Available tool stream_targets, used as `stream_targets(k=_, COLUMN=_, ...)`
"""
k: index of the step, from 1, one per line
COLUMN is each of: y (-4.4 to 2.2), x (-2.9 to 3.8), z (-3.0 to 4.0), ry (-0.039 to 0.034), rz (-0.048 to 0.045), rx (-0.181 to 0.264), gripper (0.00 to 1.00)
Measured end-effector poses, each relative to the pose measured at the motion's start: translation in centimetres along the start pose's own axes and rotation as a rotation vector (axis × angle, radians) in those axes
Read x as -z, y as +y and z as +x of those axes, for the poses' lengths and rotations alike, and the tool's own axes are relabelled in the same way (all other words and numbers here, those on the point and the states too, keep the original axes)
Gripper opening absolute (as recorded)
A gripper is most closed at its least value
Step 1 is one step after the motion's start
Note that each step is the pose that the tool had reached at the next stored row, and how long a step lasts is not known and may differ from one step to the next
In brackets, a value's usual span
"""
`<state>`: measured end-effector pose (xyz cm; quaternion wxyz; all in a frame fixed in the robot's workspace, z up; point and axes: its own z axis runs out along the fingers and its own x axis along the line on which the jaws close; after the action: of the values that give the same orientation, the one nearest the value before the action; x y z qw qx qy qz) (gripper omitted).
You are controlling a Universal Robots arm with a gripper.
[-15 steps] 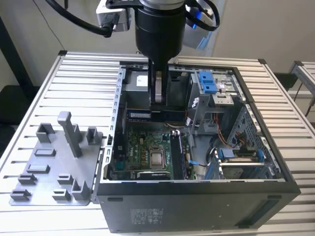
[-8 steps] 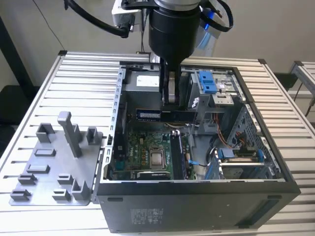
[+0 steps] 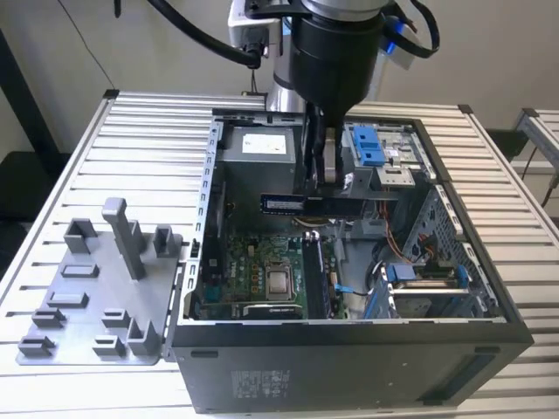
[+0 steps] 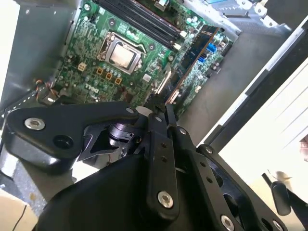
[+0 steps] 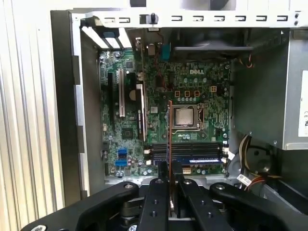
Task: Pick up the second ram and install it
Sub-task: 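Pick up the second ram and move it above second insertion slot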
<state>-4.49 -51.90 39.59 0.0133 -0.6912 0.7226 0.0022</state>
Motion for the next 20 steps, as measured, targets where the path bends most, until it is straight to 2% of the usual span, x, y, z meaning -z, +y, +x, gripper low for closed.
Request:
stream_targets(k=13, y=-3.39, x=-0.06, z=-0.15, ry=0.0000, rz=0.0000, rx=0.000, gripper=0.14)
stream_targets(k=17, y=-4.15, x=-0.07, z=-0.18, ry=0.0000, rz=-0.0001, rx=0.000, gripper=0.14)
stream_targets(k=20, y=-4.33, x=-0.07, z=-0.19, ry=0.0000, rz=-0.0001, rx=0.000, gripper=0.14)
